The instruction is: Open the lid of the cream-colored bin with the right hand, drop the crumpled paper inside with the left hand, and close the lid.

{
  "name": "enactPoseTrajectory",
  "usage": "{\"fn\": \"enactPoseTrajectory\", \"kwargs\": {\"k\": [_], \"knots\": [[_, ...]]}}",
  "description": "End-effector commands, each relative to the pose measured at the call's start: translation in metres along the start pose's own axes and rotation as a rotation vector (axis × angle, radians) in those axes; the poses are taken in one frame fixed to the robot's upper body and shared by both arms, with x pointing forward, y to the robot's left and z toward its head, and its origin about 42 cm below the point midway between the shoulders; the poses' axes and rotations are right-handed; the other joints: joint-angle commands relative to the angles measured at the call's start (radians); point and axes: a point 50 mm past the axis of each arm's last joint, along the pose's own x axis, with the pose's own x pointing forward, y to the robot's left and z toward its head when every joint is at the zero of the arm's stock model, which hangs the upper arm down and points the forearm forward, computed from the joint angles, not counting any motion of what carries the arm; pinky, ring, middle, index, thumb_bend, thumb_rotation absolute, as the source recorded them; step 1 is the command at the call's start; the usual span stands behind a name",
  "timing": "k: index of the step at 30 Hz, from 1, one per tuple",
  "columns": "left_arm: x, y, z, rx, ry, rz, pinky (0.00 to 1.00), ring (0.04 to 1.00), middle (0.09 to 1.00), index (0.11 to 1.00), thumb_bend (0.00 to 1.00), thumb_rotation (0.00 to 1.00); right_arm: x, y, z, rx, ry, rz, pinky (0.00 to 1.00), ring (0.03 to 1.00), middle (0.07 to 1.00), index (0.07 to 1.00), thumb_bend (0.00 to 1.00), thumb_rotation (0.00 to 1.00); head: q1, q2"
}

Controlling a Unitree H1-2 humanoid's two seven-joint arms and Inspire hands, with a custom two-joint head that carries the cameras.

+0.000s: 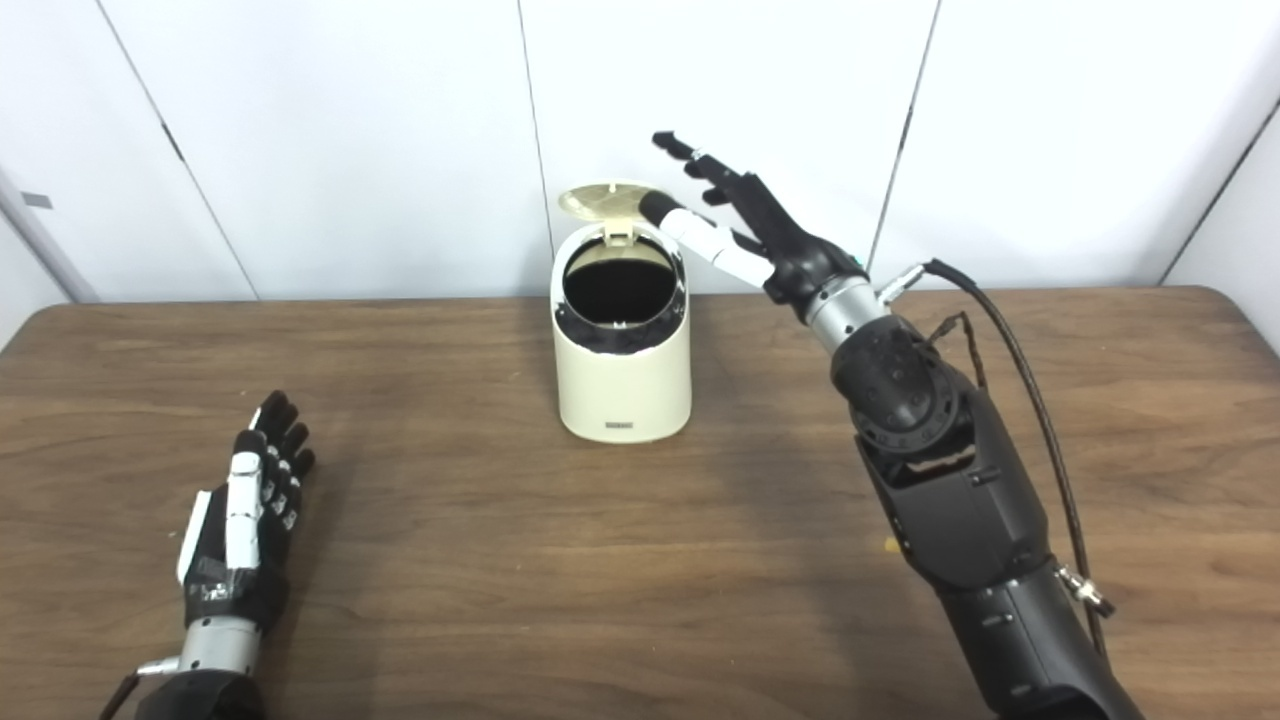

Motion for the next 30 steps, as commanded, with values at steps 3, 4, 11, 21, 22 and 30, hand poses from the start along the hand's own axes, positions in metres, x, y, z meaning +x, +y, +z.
{"fn": "enactPoseTrajectory", "kwargs": {"k": [3,4,11,21,22,30], "knots": [[-0.007,-0.006,-0.014,-0.034,0.023,0.017,1.00,1.000,1.000,1.000,0.42,0.92,0.011,-0.024,0.023,-0.066,-0.065,-0.026,0.89,0.944,0.925,0.892,0.53,1.00,0.000,0.001],[-0.007,-0.007,-0.015,-0.033,0.023,0.018,1.00,1.000,1.000,1.000,0.42,0.92,0.011,-0.023,0.023,-0.076,-0.060,-0.020,0.90,0.948,0.926,0.891,0.53,1.00,0.001,0.001],[-0.008,-0.007,-0.016,-0.031,0.027,0.024,1.00,1.000,1.000,1.000,0.43,0.91,0.012,-0.019,0.024,-0.122,-0.039,0.010,0.96,0.999,0.950,0.885,0.58,1.00,0.000,0.001],[-0.008,-0.005,-0.017,-0.031,0.026,0.018,1.00,1.000,1.000,1.000,0.44,0.90,0.008,-0.016,0.024,-0.180,-0.041,0.044,0.94,1.000,0.972,0.884,0.63,1.00,0.002,0.002],[-0.008,-0.005,-0.017,-0.031,0.027,0.020,1.00,1.000,1.000,1.000,0.44,0.90,0.007,-0.016,0.024,-0.182,-0.039,0.047,0.94,1.000,0.972,0.884,0.63,1.00,-0.001,0.006],[-0.008,-0.006,-0.018,-0.029,0.022,0.027,1.00,1.000,1.000,1.000,0.44,0.89,0.002,-0.013,0.020,-0.214,-0.043,0.067,0.91,1.000,0.954,0.889,0.63,1.00,0.005,0.012]]}}
